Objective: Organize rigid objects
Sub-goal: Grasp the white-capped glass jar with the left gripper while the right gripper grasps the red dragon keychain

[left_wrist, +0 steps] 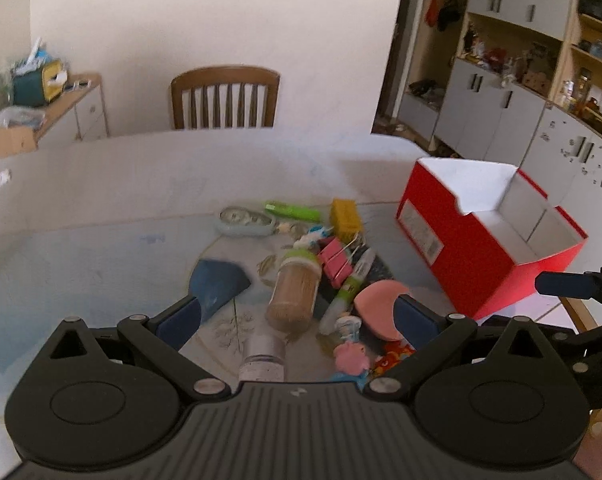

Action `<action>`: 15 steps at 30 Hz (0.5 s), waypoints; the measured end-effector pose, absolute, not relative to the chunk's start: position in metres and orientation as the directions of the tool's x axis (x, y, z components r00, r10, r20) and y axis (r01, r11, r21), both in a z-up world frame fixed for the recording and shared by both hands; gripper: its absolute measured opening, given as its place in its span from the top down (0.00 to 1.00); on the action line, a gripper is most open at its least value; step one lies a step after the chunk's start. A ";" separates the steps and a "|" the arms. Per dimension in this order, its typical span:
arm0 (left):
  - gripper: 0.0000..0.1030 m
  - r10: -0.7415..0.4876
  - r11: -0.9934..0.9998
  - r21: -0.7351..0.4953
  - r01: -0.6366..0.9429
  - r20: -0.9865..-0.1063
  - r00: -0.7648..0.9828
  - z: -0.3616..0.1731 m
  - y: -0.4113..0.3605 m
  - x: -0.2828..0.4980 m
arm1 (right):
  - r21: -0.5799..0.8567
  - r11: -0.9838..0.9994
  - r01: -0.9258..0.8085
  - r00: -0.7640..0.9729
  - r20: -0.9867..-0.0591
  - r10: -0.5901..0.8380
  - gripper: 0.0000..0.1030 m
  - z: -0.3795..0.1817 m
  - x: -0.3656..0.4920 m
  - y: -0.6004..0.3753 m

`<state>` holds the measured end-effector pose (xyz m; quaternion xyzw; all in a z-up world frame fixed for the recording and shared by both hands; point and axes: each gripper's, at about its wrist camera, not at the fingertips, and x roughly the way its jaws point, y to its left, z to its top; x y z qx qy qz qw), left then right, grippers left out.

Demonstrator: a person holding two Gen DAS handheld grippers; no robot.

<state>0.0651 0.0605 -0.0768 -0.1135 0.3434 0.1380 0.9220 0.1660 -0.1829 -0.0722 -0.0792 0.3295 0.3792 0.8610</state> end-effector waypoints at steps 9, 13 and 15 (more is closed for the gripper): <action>0.01 0.183 0.916 -0.109 -0.386 -0.743 0.643 -0.125 0.079 0.083 | 0.094 0.648 -0.756 0.415 -0.697 0.585 0.03 -0.103 0.193 -0.156; 0.01 0.174 0.918 -0.103 -0.383 -0.762 0.624 -0.137 0.080 0.084 | 0.103 0.618 -0.779 0.355 -0.741 0.570 0.06 -0.119 0.196 -0.152; 0.01 0.169 0.918 -0.107 -0.383 -0.767 0.619 -0.142 0.081 0.085 | 0.090 0.604 -0.792 0.336 -0.761 0.555 0.08 -0.128 0.195 -0.151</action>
